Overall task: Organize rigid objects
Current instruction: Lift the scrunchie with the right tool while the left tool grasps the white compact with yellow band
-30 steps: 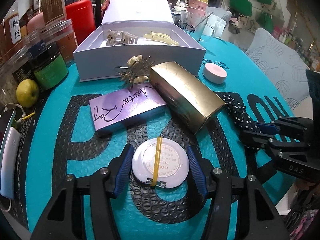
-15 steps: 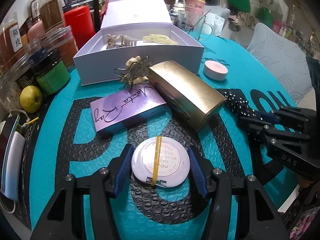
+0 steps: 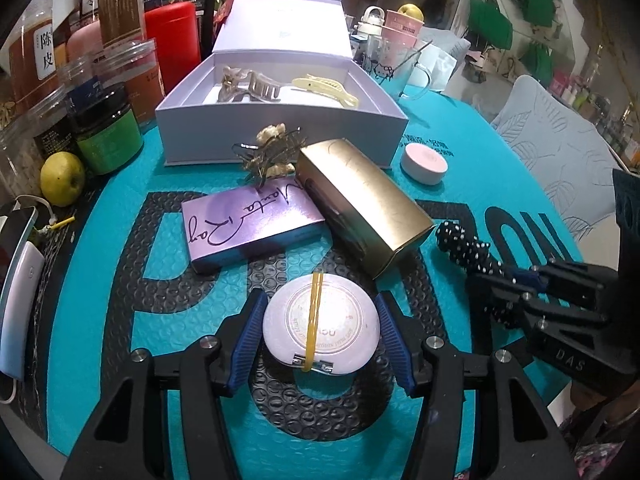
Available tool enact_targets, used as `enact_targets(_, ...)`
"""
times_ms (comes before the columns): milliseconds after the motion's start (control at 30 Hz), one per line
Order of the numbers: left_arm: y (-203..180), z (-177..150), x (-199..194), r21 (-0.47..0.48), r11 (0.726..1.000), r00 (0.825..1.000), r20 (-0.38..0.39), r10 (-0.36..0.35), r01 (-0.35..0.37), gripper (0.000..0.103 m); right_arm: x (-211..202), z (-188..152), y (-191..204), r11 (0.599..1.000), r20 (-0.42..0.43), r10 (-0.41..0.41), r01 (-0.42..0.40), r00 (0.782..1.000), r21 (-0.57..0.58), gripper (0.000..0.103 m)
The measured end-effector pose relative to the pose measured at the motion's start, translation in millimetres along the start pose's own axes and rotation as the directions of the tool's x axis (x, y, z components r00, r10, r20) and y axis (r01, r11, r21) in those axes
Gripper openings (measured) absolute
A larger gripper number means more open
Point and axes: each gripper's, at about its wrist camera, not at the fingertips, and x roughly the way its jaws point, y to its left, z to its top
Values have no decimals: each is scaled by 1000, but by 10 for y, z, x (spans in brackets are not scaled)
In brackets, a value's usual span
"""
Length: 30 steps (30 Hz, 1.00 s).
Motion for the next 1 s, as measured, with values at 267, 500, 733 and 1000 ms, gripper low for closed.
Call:
enact_targets(267, -79, 56, -162, 12, 1000, 999, 38, 10, -10, 55, -118, -28, 31, 999, 17, 32, -32, 999, -3, 16)
enact_targets(500, -124, 157, -272, 26, 1000, 997, 70, 12, -14, 55, -220, 6, 62, 999, 38, 50, -49, 998, -18, 16)
enact_targets(733, -173, 270, -362, 41, 999, 994, 106, 0, -4, 55, -336, 120, 90, 997, 66, 64, -61, 996, -47, 16)
enact_targets(1000, -186, 407, -443, 49, 999, 991, 136, -12, 5, 55, -411, 261, 123, 993, 87, 93, -86, 992, -81, 16)
